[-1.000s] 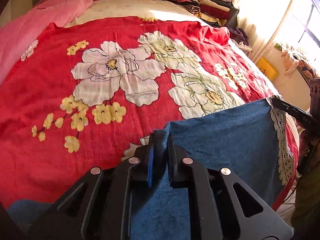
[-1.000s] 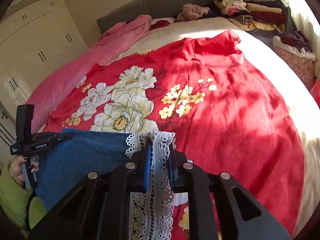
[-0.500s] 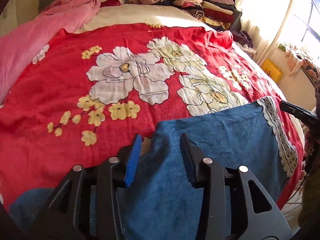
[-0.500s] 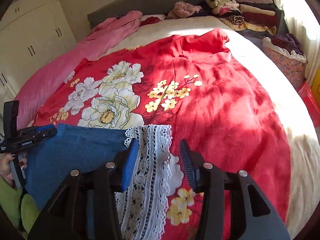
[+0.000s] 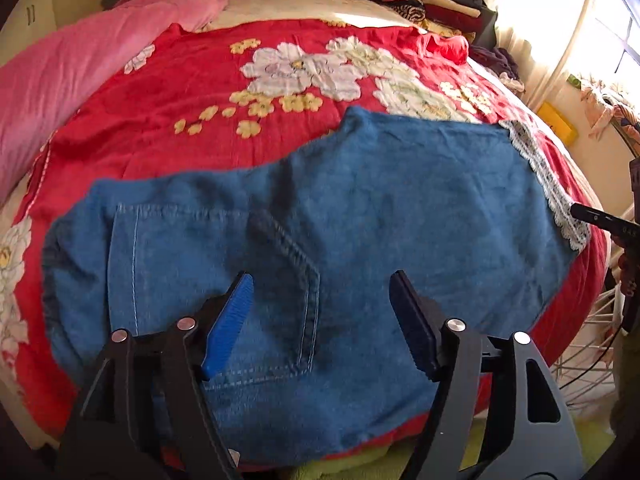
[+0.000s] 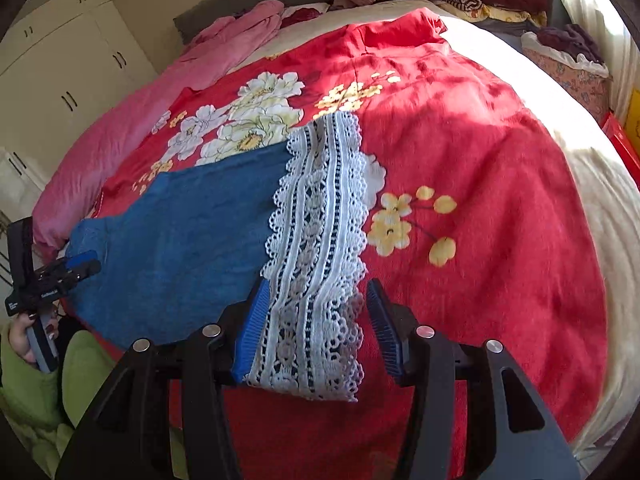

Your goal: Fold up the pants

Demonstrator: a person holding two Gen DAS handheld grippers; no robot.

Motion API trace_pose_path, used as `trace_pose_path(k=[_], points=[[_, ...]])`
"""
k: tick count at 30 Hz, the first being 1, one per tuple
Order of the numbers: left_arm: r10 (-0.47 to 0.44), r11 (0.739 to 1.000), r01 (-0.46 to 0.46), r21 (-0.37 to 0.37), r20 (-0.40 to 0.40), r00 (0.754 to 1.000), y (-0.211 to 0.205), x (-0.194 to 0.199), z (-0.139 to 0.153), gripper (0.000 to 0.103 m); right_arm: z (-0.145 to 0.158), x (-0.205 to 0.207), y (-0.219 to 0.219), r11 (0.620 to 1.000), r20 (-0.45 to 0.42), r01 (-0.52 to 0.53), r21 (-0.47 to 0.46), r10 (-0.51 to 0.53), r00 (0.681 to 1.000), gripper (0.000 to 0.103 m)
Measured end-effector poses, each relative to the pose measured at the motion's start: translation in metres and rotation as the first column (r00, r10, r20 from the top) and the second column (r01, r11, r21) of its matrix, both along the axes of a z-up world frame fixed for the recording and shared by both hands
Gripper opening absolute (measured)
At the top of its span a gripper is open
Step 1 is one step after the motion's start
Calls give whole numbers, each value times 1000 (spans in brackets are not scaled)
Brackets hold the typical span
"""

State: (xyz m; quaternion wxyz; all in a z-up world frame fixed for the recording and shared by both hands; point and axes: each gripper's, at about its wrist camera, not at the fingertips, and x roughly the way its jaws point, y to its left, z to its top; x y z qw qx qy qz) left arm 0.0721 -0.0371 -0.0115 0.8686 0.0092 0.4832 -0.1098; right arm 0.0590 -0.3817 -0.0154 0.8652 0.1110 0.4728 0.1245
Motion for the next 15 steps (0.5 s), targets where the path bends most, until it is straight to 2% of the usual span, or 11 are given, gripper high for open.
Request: trace_pose_path(k=[1, 4, 5, 6, 8, 15], points=[[16, 999, -15, 32, -28, 999, 1, 0, -10, 67, -5, -1, 0, 1000, -13, 1, 8, -1, 1000, 49], [23, 999, -21, 49, -42, 999, 2, 2, -19, 67, -13, -8, 4, 1000, -16, -11, -2, 11, 1000, 49], [24, 998, -22, 55, -42, 999, 1, 3, -19, 67, -12, -10, 5, 1000, -14, -15, -4, 15, 1000, 45], [25, 998, -22, 58, -44, 999, 1, 4, -20, 67, -12, -12, 7, 1000, -13, -22, -14, 22, 1000, 33], [27, 998, -24, 57, -44, 999, 2, 4, -21, 67, -10, -17, 13, 998, -9, -53, -31, 53, 999, 16], [41, 999, -40, 35, -42, 998, 8, 3, -19, 67, 5, -34, 16, 989, 22, -66, -131, 69, 997, 14]])
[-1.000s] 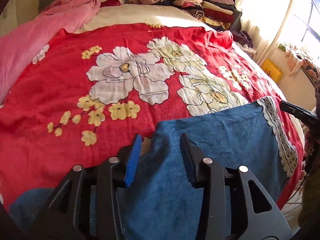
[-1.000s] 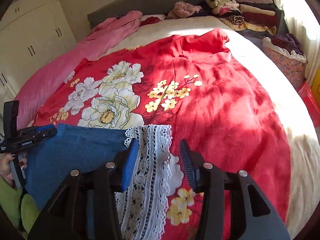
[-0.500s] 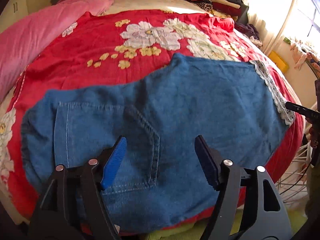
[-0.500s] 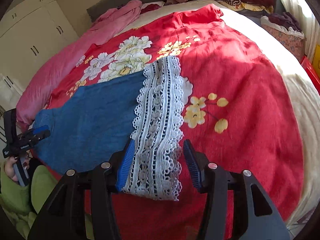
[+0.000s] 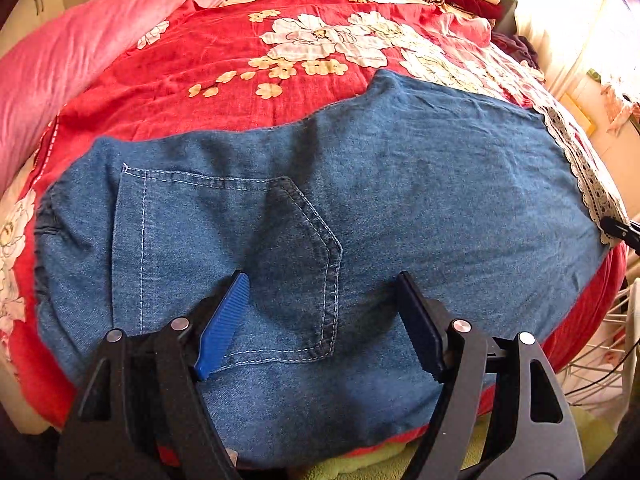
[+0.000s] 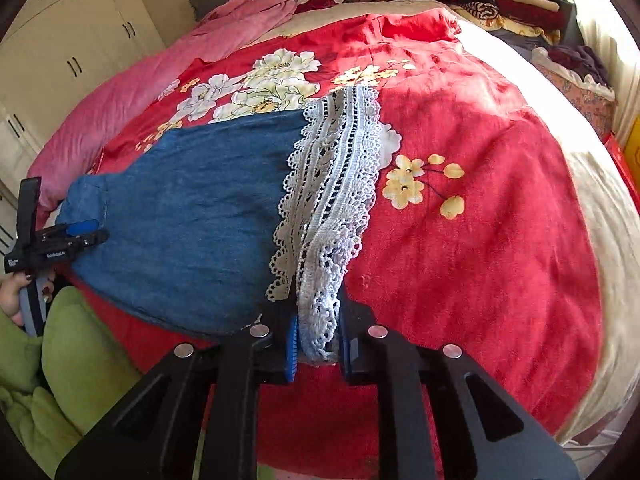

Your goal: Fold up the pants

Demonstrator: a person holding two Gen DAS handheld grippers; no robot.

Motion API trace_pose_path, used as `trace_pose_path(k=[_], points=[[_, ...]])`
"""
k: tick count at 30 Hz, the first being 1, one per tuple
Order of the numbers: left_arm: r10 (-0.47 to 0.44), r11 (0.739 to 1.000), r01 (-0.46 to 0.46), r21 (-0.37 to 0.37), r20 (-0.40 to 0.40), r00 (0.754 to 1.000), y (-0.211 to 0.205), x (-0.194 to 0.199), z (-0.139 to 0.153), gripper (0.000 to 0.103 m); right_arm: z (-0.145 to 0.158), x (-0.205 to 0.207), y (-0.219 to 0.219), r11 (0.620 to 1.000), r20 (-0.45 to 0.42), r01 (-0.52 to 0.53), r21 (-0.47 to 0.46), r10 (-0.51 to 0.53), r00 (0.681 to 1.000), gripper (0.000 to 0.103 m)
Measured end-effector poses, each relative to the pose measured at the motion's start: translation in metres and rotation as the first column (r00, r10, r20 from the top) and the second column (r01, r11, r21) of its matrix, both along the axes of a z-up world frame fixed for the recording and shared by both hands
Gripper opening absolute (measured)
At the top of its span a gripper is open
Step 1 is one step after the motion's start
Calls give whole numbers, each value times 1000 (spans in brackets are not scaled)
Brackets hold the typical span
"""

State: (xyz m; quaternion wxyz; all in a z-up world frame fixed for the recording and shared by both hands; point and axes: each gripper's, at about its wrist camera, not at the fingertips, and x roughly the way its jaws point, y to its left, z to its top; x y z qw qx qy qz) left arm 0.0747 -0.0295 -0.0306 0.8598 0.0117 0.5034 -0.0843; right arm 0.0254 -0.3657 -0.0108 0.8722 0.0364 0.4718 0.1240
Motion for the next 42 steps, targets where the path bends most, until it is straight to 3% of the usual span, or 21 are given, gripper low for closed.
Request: trace_pose_path(k=[4, 7, 9, 12, 17, 22, 28, 32, 36, 39, 42], points=[[1, 1000, -1, -3, -1, 1000, 0, 1, -2, 67, -16, -1, 6, 998, -5, 15, -65, -16, 1000, 20], [2, 1000, -2, -21, 5, 1000, 3, 0, -1, 67, -14, 0, 2, 998, -2, 35, -49, -35, 999, 26], [1, 999, -1, -32, 20, 1000, 4, -3, 3, 67, -8, -2, -3, 996, 10, 57, -61, -57, 998, 38], [-5, 999, 8, -39, 63, 998, 1, -8, 16, 70, 7, -9, -12, 995, 47, 84, -62, -81, 996, 45], [-46, 997, 53, -48, 124, 991, -19, -13, 41, 76, 32, -21, -16, 989, 136, 119, -88, -107, 985, 55], [-139, 989, 145, -34, 152, 979, -57, -5, 56, 81, 48, -23, 1, 994, 195, 88, -67, -74, 978, 62], [-261, 965, 262, 14, 162, 952, -109, 7, 57, 86, 39, -16, 42, 997, 187, 5, -78, 9, 982, 62], [-301, 953, 299, 34, 126, 945, -131, 13, 36, 86, 18, -11, 60, 993, 136, -30, -111, 45, 990, 62], [-330, 942, 325, 80, 54, 942, -143, 16, 2, 87, -13, -6, 62, 993, 30, -26, -115, 29, 999, 63], [-341, 936, 334, 114, 47, 939, -147, 15, -7, 88, -11, -9, 62, 995, 49, -26, -100, 31, 998, 63], [-339, 939, 335, 77, 61, 939, -146, 16, 5, 88, 7, -16, 52, 999, 111, 1, -34, 3, 994, 62]])
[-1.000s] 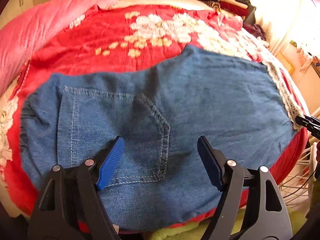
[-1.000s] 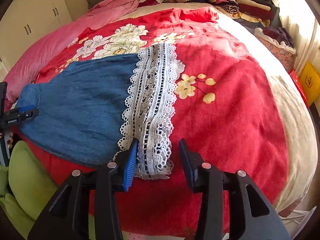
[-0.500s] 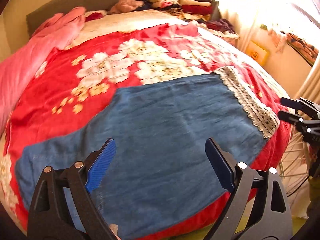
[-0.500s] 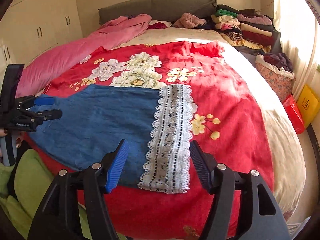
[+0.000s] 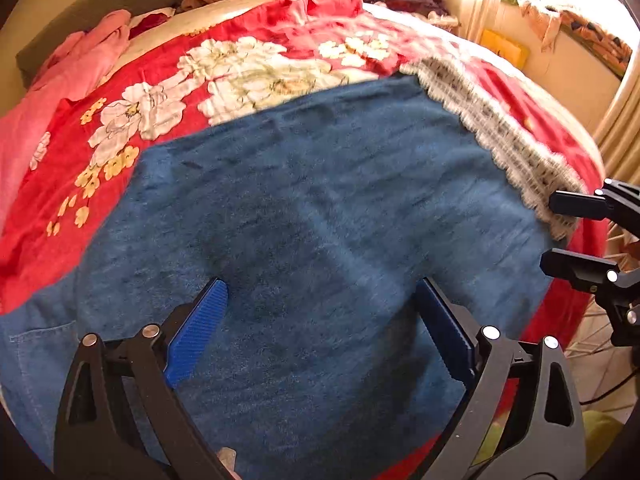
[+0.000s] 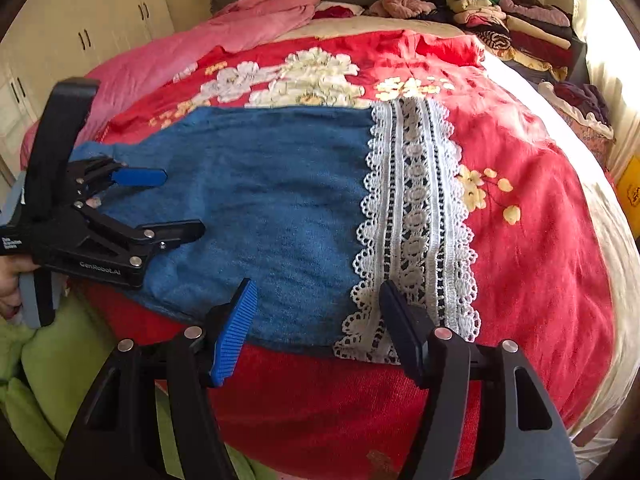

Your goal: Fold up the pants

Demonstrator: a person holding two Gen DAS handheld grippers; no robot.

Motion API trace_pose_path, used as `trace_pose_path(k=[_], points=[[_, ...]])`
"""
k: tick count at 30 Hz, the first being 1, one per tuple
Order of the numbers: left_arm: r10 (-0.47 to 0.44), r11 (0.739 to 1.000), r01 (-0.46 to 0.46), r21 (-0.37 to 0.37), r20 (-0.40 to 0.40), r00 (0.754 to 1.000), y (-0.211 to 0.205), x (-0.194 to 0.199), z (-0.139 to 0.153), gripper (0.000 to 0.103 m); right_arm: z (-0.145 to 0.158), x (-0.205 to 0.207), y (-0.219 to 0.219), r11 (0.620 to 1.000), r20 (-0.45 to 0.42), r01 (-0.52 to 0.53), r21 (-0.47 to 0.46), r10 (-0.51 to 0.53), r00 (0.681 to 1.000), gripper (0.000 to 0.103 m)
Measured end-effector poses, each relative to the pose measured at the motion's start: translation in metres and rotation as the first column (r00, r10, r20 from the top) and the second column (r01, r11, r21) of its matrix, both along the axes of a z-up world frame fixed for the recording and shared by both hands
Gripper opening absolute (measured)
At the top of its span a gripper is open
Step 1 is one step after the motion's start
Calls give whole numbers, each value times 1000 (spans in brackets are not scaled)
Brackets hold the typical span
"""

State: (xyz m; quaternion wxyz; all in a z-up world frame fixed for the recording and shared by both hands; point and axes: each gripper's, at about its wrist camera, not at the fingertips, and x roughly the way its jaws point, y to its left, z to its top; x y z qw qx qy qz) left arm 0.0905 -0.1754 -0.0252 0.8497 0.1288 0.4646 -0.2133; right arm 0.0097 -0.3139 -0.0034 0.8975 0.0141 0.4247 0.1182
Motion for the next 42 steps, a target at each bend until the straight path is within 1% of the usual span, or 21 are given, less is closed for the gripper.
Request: trace_pose_path(k=[2, 3, 5, 8, 9, 11, 15, 19, 23, 26, 31, 34, 35, 37, 38, 39, 40, 41, 42], points=[[-7, 1000, 8, -13, 28, 1000, -3, 1, 13, 88, 12, -4, -9, 1000, 37, 28, 12, -29, 999, 63], [-14, 1000, 15, -12, 44, 999, -5, 3, 20, 88, 15, -3, -12, 999, 40, 40, 11, -41, 998, 67], [-25, 1000, 26, -10, 59, 998, -10, 8, 30, 89, 20, -4, -20, 997, 49, 75, 14, -75, 996, 71], [-42, 999, 42, 1, 86, 995, -20, 18, 44, 90, 25, -5, -32, 994, 60, 105, 38, -107, 992, 72], [-55, 998, 55, 6, 95, 994, -25, 22, 50, 91, 26, -6, -36, 993, 63, 114, 40, -116, 991, 75], [-82, 997, 82, 11, 96, 992, -35, 29, 56, 91, 27, -6, -41, 991, 67, 125, 48, -128, 989, 78], [-129, 992, 128, 13, 83, 988, -60, 55, 62, 91, 25, -6, -48, 989, 59, 133, 62, -137, 989, 78], [-161, 987, 158, 38, 70, 985, -83, 81, 56, 91, 13, -1, -49, 988, 29, 125, 86, -128, 991, 78], [-183, 982, 182, 42, 35, 982, -100, 105, 41, 91, 2, 6, -46, 988, -2, 116, 106, -116, 993, 78], [-223, 973, 222, 58, 25, 974, -113, 113, 28, 91, -4, 11, -45, 989, -11, 114, 97, -114, 993, 78], [-266, 963, 266, 36, -1, 964, -129, 123, 13, 91, -17, 17, -46, 986, -54, 140, 87, -135, 989, 78], [-285, 958, 286, 23, -19, 958, -132, 126, 5, 88, -22, 20, -47, 985, -61, 143, 96, -137, 989, 79], [-289, 957, 290, 17, -29, 957, -133, 127, 1, 84, -24, 21, -46, 985, -62, 142, 98, -137, 989, 79], [-294, 956, 293, -27, -66, 953, -131, 129, -4, 74, -24, 21, -45, 985, -56, 140, 101, -134, 989, 79], [-296, 955, 292, -58, -80, 952, -130, 129, -6, 65, -24, 21, -44, 985, -54, 134, 108, -129, 990, 79], [-298, 954, 291, -76, -89, 951, -130, 127, -6, 58, -24, 21, -43, 985, -51, 133, 112, -128, 991, 77], [-301, 952, 295, -77, -84, 950, -131, 124, -7, 55, -24, 21, -42, 984, -48, 130, 118, -126, 991, 77], [-305, 952, 300, -69, -77, 949, -133, 122, -6, 50, -25, 22, -40, 985, -48, 126, 116, -121, 992, 72], [-306, 951, 302, -59, -75, 949, -135, 120, -6, 45, -25, 23, -39, 986, -46, 124, 109, -119, 992, 62]])
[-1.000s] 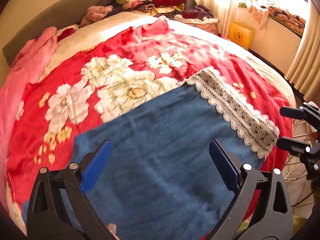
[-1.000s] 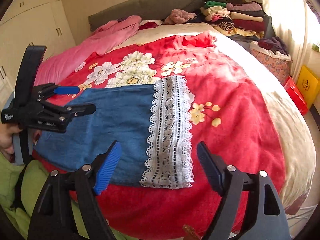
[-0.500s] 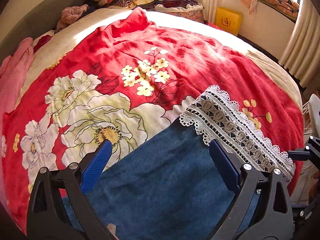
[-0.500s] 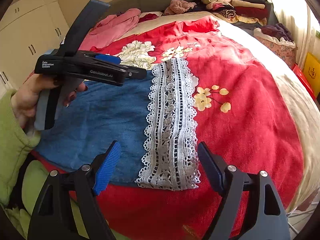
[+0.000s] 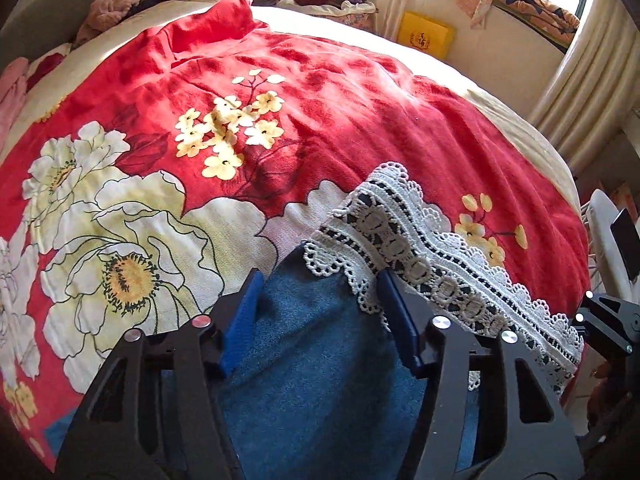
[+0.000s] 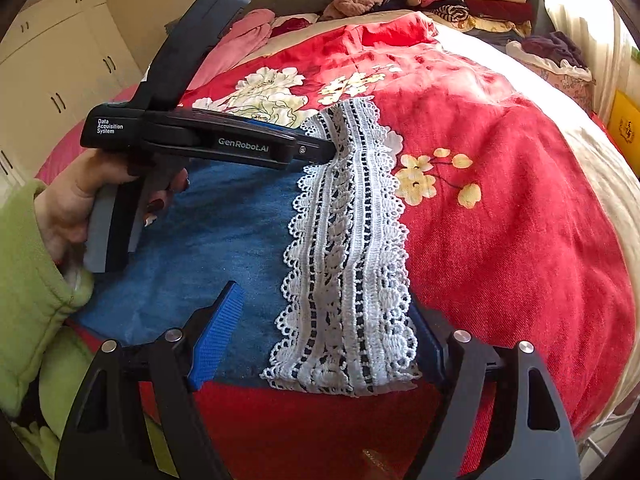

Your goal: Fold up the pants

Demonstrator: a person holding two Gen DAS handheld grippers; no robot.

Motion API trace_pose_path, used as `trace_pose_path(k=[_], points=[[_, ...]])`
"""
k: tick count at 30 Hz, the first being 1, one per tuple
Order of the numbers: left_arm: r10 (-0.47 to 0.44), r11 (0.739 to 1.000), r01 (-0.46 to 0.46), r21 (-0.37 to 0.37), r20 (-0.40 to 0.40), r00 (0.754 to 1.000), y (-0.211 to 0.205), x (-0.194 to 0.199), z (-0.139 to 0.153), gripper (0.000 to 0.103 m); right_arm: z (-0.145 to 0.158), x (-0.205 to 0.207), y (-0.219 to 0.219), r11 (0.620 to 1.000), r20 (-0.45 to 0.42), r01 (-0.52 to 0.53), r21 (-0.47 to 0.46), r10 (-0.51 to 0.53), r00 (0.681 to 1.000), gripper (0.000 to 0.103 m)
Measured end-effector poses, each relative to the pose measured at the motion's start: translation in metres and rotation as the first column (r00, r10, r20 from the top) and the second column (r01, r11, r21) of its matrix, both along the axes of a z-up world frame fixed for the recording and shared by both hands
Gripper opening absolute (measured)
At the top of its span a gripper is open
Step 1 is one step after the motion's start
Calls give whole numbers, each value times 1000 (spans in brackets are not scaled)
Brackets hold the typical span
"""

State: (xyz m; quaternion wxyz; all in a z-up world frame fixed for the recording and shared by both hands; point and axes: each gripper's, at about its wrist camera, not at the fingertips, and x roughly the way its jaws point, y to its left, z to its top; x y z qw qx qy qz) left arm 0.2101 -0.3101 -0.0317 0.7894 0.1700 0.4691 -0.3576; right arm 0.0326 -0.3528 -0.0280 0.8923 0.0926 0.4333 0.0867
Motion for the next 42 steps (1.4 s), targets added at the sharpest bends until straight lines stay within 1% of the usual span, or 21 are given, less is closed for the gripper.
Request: trace_pose_path(k=[1, 2, 3, 6, 7, 8, 9, 11, 12, 18, 19, 23, 26, 29, 32, 35, 37, 39, 40, 41, 42], points=[[4, 1000, -4, 10, 1, 1000, -2, -2, 0, 43, -1, 1, 1, 1000, 0, -11, 2, 11, 1000, 54], [12, 1000, -12, 17, 0, 1000, -3, -1, 0, 39, -2, 1, 1, 1000, -2, -20, 6, 20, 1000, 43], [17, 1000, -17, 19, -2, 1000, -5, -2, 1, 33, -2, 1, 1, 1000, -4, -27, 10, 27, 1000, 36], [18, 1000, -19, 21, 29, 999, -5, -8, 5, 24, -2, 0, 1, 999, -1, -36, 25, 36, 999, 29], [21, 1000, -22, 17, 37, 999, -4, -10, 7, 21, -1, -1, 1, 999, 5, -44, 28, 44, 999, 29], [26, 1000, -26, 10, 41, 999, -2, -12, 9, 16, 1, -2, 2, 998, 10, -51, 32, 50, 999, 28], [31, 1000, -31, -8, 40, 999, 2, -14, 12, 13, 3, -3, 3, 998, 14, -57, 39, 57, 998, 27], [37, 999, -36, -31, 41, 998, 9, -18, 17, 10, 10, -5, 5, 995, 28, -74, 61, 73, 997, 27], [42, 997, -40, -59, 37, 998, 16, -20, 21, 9, 15, -5, 7, 994, 39, -84, 68, 81, 996, 27], [86, 985, -78, -155, 44, 995, 52, -28, 51, 9, 52, -8, 36, 984, 124, -171, 58, 163, 979, 27], [104, 979, -93, -183, 49, 993, 65, -29, 60, 9, 61, -8, 45, 980, 142, -194, 49, 186, 972, 27], [152, 966, -132, -221, 76, 985, 103, -30, 79, 9, 80, -3, 82, 960, 179, -280, 24, 272, 946, 27], [205, 953, -184, -242, 64, 977, 137, -29, 81, 11, 82, 4, 113, 939, 175, -345, 6, 338, 925, 27], [271, 938, -252, -237, 48, 962, 169, -26, 72, 14, 74, 15, 148, 915, 145, -402, -21, 401, 905, 27], [353, 905, -338, -257, 13, 935, 208, -23, 62, 15, 64, 23, 181, 888, 107, -459, -35, 460, 881, 27], [452, 848, -438, -297, -27, 892, 254, -23, 62, 15, 57, 25, 211, 860, 76, -507, -62, 510, 857, 27], [521, 797, -504, -332, -41, 852, 287, -28, 66, 15, 52, 26, 231, 838, 64, -541, -76, 546, 836, 27], [567, 762, -541, -356, -36, 823, 311, -32, 72, 15, 44, 25, 252, 812, 42, -574, -106, 580, 814, 27], [602, 740, -568, -359, -23, 798, 324, -35, 73, 15, 38, 24, 262, 798, 23, -592, -115, 598, 801, 28], [623, 728, -585, -357, -11, 782, 332, -38, 73, 15, 34, 23, 269, 787, 7, -608, -108, 612, 791, 31], [635, 716, -595, -365, -13, 772, 341, -41, 71, 15, 29, 21, 276, 774, -7, -627, -93, 629, 777, 31]])
